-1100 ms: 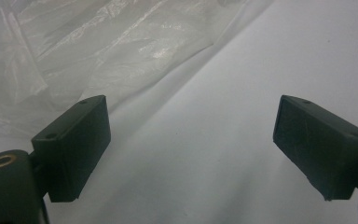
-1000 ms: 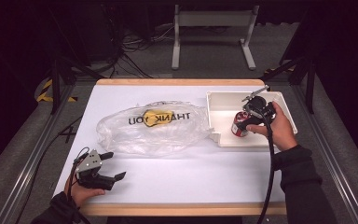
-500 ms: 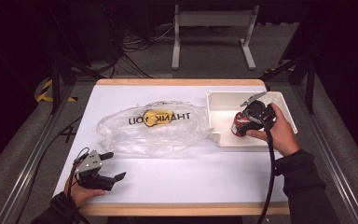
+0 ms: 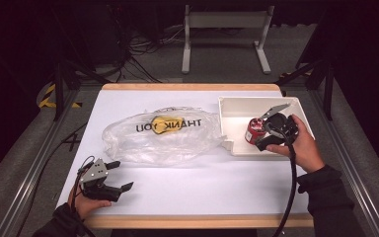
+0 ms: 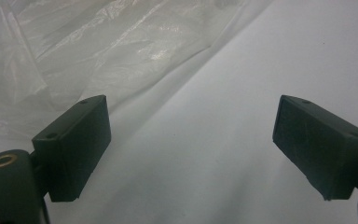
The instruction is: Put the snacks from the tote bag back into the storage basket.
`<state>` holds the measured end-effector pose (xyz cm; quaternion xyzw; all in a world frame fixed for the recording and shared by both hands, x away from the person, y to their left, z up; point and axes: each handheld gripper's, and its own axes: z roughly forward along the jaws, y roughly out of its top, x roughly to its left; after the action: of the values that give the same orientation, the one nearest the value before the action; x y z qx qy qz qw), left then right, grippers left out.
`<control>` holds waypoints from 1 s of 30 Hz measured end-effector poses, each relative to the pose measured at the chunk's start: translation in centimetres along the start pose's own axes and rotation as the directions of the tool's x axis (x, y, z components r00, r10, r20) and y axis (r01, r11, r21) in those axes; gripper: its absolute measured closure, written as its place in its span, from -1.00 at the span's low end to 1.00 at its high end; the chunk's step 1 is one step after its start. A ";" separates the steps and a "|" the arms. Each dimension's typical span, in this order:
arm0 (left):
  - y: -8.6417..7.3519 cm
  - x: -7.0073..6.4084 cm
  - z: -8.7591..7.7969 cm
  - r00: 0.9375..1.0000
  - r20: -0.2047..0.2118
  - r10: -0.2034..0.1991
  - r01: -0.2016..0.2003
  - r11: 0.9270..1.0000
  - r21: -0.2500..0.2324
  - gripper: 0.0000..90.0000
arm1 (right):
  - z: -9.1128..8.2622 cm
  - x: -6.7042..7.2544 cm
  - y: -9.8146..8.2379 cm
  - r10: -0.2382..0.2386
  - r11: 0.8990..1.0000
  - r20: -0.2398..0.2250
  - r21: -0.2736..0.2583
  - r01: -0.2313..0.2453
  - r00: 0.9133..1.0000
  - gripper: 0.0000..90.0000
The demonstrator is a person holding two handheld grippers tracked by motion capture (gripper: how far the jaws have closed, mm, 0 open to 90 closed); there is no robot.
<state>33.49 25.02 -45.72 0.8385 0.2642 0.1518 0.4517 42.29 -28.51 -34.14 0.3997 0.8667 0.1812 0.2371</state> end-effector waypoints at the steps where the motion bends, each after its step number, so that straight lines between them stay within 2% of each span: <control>1: 0.0 0.0 0.0 1.000 -0.001 0.000 0.000 1.000 0.000 -0.73 | -0.1 0.1 -0.2 0.000 1.000 -0.003 -0.007 0.000 1.000 -0.83; 8: 0.0 -0.2 0.1 1.000 -0.007 0.005 -0.005 1.000 0.009 -0.73 | -0.3 0.3 -1.2 -0.017 0.999 0.002 -0.029 0.017 1.000 -0.83; 12: 0.1 -0.2 0.2 1.000 -0.006 0.008 -0.008 1.000 0.017 -0.71 | -0.8 0.6 -1.9 -0.031 0.997 0.002 -0.064 0.031 1.000 -0.83; 15: 0.1 -0.1 0.1 1.000 -0.004 0.001 0.000 1.000 0.014 -0.72 | -1.1 1.1 -2.7 -0.045 0.995 0.028 -0.089 0.047 0.999 -0.84; 22: 0.0 -0.2 0.0 1.000 -0.016 0.004 -0.004 1.000 0.004 -0.72 | -1.5 1.9 -3.9 -0.070 0.990 0.044 -0.122 0.075 0.997 -0.84; 30: 0.0 -0.1 0.1 1.000 -0.014 0.002 -0.002 1.000 0.011 -0.72 | -1.8 2.6 -5.2 -0.074 0.983 0.031 -0.169 0.078 0.997 -0.85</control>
<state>33.45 24.89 -45.73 0.8401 0.2673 0.1567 0.4452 36.59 -29.90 -35.99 0.3470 0.8597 0.2405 0.2875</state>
